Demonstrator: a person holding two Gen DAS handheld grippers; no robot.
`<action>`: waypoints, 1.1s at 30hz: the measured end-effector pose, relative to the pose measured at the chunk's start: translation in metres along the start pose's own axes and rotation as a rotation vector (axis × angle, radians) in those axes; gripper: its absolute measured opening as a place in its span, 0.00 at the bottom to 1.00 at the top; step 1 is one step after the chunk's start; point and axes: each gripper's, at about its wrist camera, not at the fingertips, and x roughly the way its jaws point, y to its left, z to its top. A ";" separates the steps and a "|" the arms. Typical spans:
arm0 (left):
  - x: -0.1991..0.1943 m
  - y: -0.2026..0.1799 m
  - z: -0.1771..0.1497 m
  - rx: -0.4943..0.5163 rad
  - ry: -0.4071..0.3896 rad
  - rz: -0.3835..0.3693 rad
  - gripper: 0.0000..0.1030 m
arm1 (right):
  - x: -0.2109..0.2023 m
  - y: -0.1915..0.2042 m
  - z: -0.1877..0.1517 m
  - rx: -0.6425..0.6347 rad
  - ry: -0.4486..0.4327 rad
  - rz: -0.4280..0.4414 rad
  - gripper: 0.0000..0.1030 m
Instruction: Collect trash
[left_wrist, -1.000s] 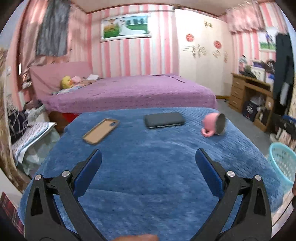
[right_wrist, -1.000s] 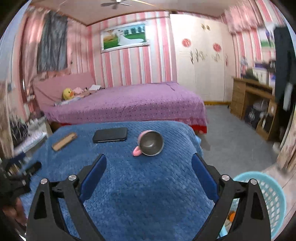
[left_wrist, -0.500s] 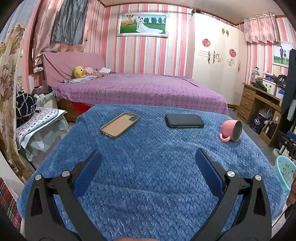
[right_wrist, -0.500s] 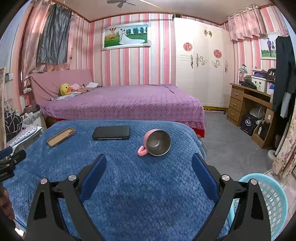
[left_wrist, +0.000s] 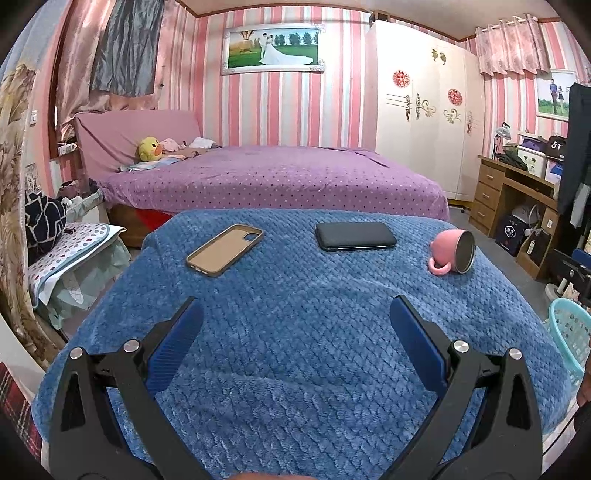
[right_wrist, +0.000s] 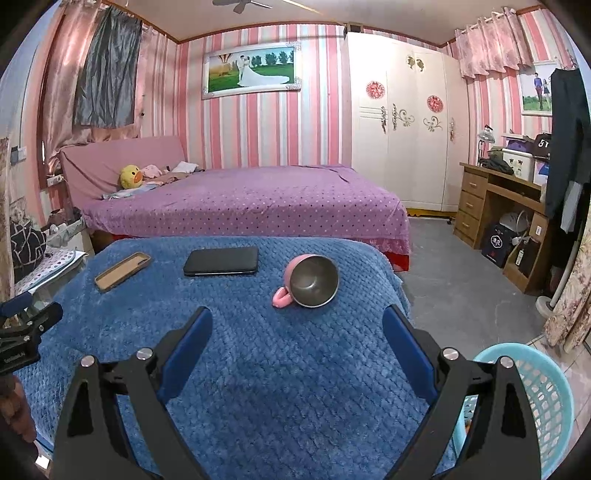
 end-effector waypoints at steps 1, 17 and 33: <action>0.000 0.000 0.001 -0.002 -0.001 -0.001 0.95 | -0.001 -0.002 0.000 0.000 -0.001 -0.002 0.89; 0.003 -0.005 0.002 -0.011 0.004 0.006 0.95 | 0.003 -0.005 0.002 -0.005 0.010 -0.001 0.89; 0.001 0.005 0.003 -0.046 0.004 0.010 0.95 | 0.004 0.001 0.000 -0.021 0.014 0.005 0.89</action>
